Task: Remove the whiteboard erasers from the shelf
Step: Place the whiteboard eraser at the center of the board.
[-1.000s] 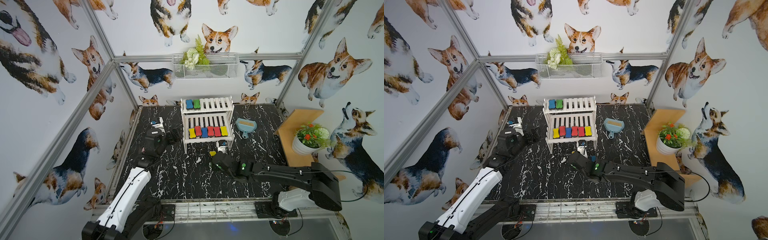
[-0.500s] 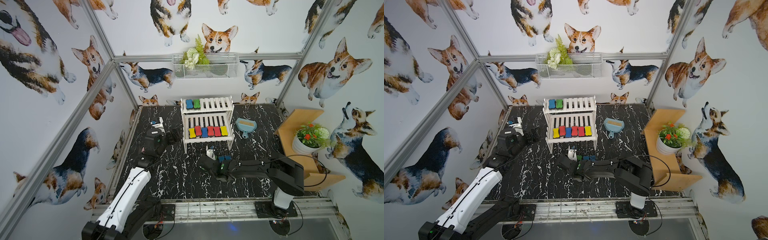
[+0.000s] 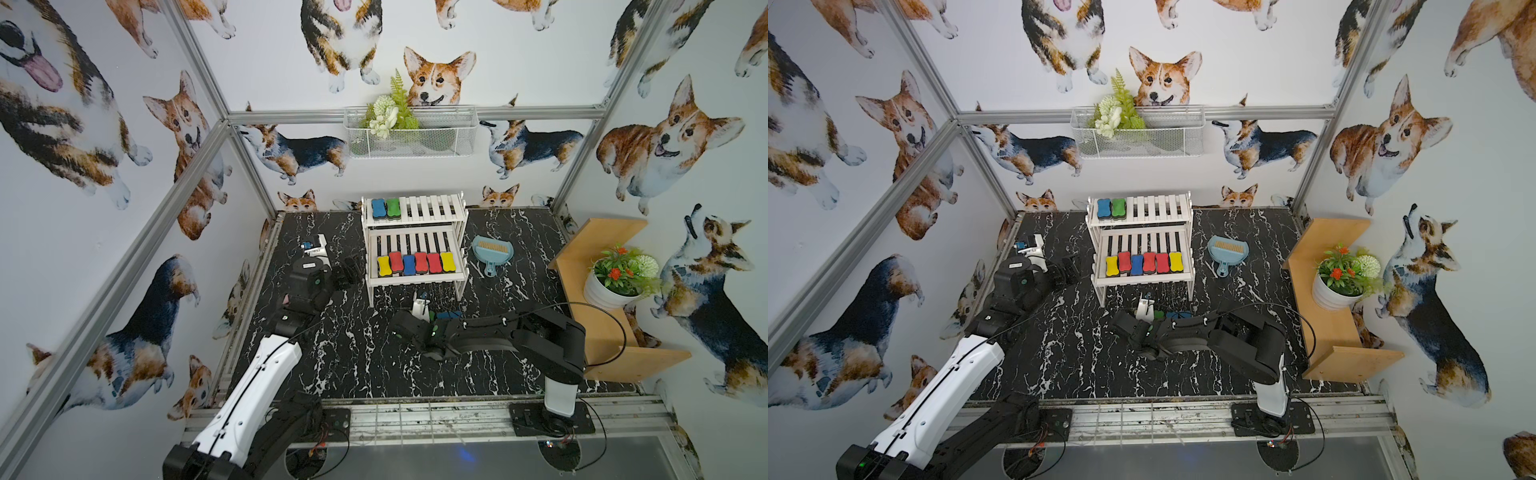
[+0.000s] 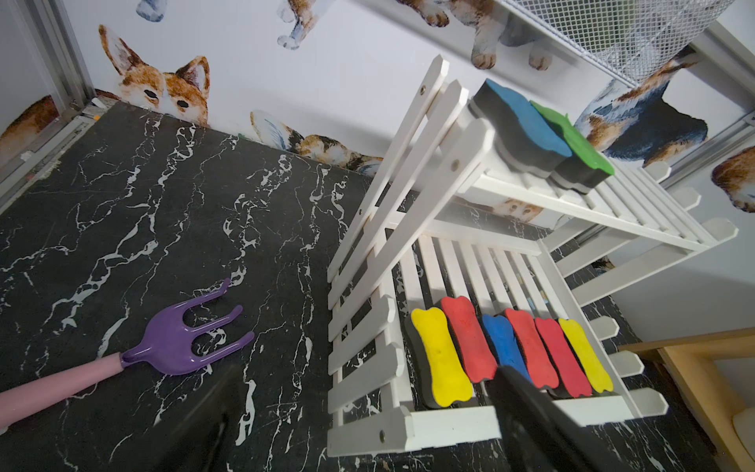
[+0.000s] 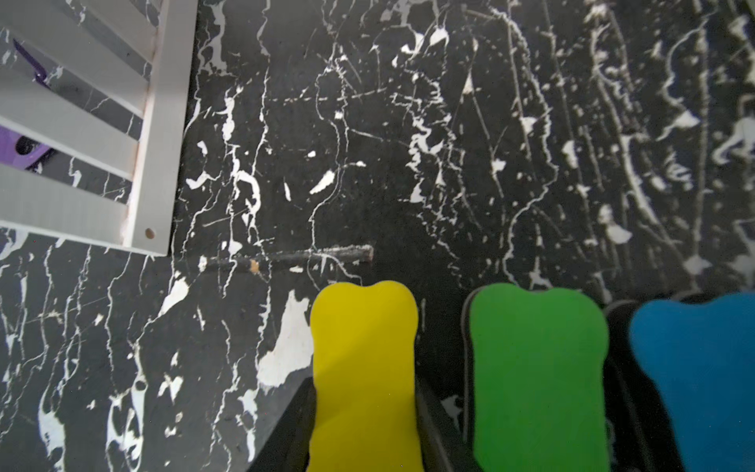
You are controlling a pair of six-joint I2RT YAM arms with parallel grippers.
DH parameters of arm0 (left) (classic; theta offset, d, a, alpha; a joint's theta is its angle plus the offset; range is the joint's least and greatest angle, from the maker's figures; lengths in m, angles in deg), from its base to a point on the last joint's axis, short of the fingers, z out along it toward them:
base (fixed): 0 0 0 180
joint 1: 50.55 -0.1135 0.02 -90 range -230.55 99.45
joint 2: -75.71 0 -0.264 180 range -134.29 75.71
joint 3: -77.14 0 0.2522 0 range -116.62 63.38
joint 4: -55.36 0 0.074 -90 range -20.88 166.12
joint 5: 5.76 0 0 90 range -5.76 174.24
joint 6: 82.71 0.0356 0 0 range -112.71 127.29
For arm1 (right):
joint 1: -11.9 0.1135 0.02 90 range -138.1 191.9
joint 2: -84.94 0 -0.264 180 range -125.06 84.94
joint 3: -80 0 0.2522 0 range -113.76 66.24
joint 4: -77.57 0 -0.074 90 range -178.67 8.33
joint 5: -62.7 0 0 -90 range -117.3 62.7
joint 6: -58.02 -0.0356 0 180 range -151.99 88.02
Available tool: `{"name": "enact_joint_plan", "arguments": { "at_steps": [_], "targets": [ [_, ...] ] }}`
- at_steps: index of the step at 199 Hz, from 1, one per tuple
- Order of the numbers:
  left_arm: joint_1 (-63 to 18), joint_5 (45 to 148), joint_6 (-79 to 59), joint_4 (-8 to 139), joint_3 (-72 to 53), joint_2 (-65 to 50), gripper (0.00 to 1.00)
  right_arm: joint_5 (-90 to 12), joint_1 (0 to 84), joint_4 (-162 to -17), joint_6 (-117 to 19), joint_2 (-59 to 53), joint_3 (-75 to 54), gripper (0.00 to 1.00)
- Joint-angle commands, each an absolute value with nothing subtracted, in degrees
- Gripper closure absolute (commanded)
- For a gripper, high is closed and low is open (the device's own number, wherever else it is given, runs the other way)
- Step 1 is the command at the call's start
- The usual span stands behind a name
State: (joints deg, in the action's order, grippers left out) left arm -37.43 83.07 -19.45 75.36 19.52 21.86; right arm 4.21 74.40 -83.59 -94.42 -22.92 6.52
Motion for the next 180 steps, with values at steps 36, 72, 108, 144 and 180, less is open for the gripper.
{"name": "enact_joint_plan", "arguments": {
  "at_steps": [36,72,108,144,180],
  "targets": [
    [-37.37,83.19,-18.72,75.03,18.95,21.83,0.01,5.14,74.26,-82.89,-92.24,-22.02,6.39,0.46],
    [-37.30,83.24,-18.72,75.01,18.94,21.78,0.01,4.88,75.11,-82.16,-89.82,-19.37,6.13,0.43],
    [-37.20,83.30,-18.72,75.01,18.82,21.80,0.01,0.49,75.94,-79.84,-83.16,-11.99,6.34,0.44],
    [-37.19,83.80,-18.81,74.95,18.67,21.70,0.01,-2.84,75.92,-76.98,-78.03,-2.06,7.90,0.45],
    [-37.06,85.65,-18.10,76.15,16.69,21.38,0.02,-1.32,75.90,-74.55,-74.16,6.86,8.73,0.48]
  ]
}}
